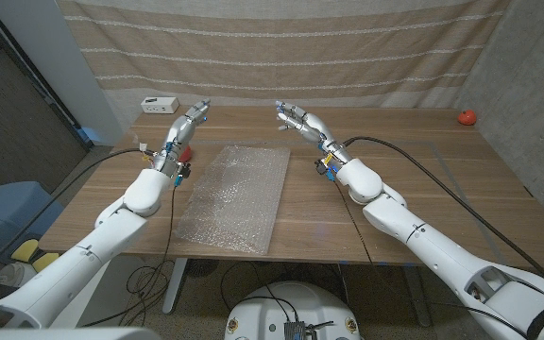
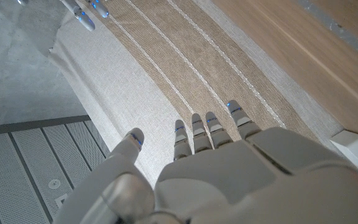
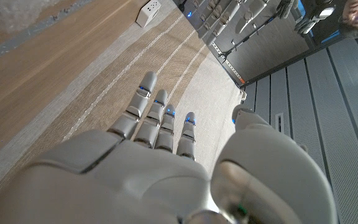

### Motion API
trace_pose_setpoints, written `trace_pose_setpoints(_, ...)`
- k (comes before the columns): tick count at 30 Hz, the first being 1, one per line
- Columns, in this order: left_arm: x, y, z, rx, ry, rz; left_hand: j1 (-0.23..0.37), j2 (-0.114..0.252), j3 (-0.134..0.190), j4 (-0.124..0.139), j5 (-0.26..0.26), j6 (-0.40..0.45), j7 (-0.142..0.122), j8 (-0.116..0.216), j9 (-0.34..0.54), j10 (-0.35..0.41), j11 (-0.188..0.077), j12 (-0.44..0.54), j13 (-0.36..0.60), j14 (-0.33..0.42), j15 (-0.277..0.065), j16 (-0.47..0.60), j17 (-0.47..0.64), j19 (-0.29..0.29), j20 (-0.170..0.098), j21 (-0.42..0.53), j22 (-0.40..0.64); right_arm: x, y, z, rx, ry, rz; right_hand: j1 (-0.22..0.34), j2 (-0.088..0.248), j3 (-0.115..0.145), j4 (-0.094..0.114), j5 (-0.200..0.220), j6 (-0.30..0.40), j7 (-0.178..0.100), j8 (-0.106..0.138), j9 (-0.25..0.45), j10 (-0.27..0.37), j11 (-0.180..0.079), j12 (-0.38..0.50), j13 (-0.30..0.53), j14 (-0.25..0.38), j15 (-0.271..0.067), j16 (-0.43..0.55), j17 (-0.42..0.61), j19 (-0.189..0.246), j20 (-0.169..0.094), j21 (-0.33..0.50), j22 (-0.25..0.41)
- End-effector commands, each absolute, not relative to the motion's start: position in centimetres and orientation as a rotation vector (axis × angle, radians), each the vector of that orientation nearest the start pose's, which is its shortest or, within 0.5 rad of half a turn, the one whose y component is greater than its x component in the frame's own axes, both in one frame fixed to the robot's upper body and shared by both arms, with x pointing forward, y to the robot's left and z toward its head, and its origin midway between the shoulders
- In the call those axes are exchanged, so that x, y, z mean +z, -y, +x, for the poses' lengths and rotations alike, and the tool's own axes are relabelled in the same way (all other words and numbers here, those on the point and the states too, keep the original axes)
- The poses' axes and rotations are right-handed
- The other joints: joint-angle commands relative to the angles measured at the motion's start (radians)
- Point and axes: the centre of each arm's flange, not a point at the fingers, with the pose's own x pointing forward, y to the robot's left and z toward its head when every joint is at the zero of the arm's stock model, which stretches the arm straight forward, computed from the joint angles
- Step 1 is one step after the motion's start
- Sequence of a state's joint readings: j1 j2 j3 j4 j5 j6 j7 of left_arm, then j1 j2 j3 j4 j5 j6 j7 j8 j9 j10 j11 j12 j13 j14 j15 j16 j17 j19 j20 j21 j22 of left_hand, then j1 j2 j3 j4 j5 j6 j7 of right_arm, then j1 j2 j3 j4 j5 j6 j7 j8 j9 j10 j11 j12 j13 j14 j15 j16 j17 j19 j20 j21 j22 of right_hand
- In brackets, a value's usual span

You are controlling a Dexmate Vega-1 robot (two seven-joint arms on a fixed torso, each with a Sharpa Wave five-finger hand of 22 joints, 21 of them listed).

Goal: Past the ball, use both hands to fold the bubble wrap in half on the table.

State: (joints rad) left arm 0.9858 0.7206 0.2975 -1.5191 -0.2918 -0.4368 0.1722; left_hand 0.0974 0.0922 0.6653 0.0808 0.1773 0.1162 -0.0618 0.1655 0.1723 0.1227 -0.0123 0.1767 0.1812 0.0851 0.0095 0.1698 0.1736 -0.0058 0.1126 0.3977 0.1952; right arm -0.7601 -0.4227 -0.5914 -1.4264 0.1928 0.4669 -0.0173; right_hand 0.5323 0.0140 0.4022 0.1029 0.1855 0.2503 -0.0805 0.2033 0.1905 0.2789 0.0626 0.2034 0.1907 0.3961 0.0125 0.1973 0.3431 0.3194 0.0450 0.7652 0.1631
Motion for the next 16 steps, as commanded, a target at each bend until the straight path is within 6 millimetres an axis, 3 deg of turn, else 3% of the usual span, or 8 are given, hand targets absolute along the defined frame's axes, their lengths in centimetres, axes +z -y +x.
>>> trace_pose_setpoints(1, -0.7, -33.3, 59.5, -0.166, 0.791, 0.29, -0.019, 0.033, 0.004, 0.032, 0.012, -0.013, 0.008, 0.005, 0.003, -0.013, 0.002, 0.004, 0.002, -0.014, -0.001, 0.005, 0.004, -0.01, 0.002, -0.009, 0.002, 2.0, 15.5, 60.9, 0.381, 0.896, -0.19, -0.019, -0.001, -0.005, 0.004, 0.008, 0.011, 0.013, -0.002, 0.003, 0.011, 0.007, 0.0, 0.002, -0.005, 0.004, 0.006, -0.001, 0.0, 0.003, -0.005, 0.003)
trace_pose_setpoints(11, -1.6, -33.4, 60.6, -0.194, 0.729, 0.273, -0.03, 0.049, 0.004, 0.051, 0.017, -0.027, 0.015, 0.005, 0.002, -0.023, -0.007, 0.005, 0.001, -0.023, -0.006, 0.006, 0.003, -0.015, -0.003, -0.012, 0.002, 2.8, 17.0, 60.6, 0.287, 0.905, -0.183, -0.037, 0.005, -0.009, 0.009, 0.012, 0.018, 0.03, -0.002, 0.002, 0.028, 0.019, 0.003, 0.002, 0.0, 0.01, 0.011, -0.008, 0.012, 0.005, -0.012, 0.004)
trace_pose_setpoints(13, -2.7, -33.8, 62.1, -0.187, 0.653, 0.216, -0.031, 0.05, 0.004, 0.054, 0.018, -0.035, 0.014, 0.003, 0.002, -0.026, -0.008, 0.006, 0.001, -0.025, -0.006, 0.006, 0.002, -0.015, -0.002, -0.013, 0.002, 2.8, 16.3, 60.1, 0.285, 0.916, -0.141, -0.036, 0.009, -0.006, 0.007, 0.013, 0.018, 0.032, -0.002, 0.002, 0.026, 0.019, 0.002, 0.002, 0.002, 0.01, 0.011, -0.01, 0.014, 0.005, -0.013, 0.004)
trace_pose_setpoints(16, -3.8, -34.1, 63.6, -0.226, 0.614, 0.18, -0.035, 0.049, 0.002, 0.059, 0.02, -0.057, 0.023, 0.002, 0.001, -0.047, -0.002, 0.003, 0.001, -0.042, 0.0, 0.002, 0.0, -0.029, 0.003, -0.02, 0.001, 3.3, 15.6, 59.5, 0.311, 0.93, -0.125, -0.013, 0.025, 0.012, -0.015, 0.018, 0.017, 0.032, -0.004, 0.0, 0.026, 0.017, -0.001, 0.002, 0.014, 0.002, 0.016, -0.022, 0.028, -0.003, -0.019, 0.004)
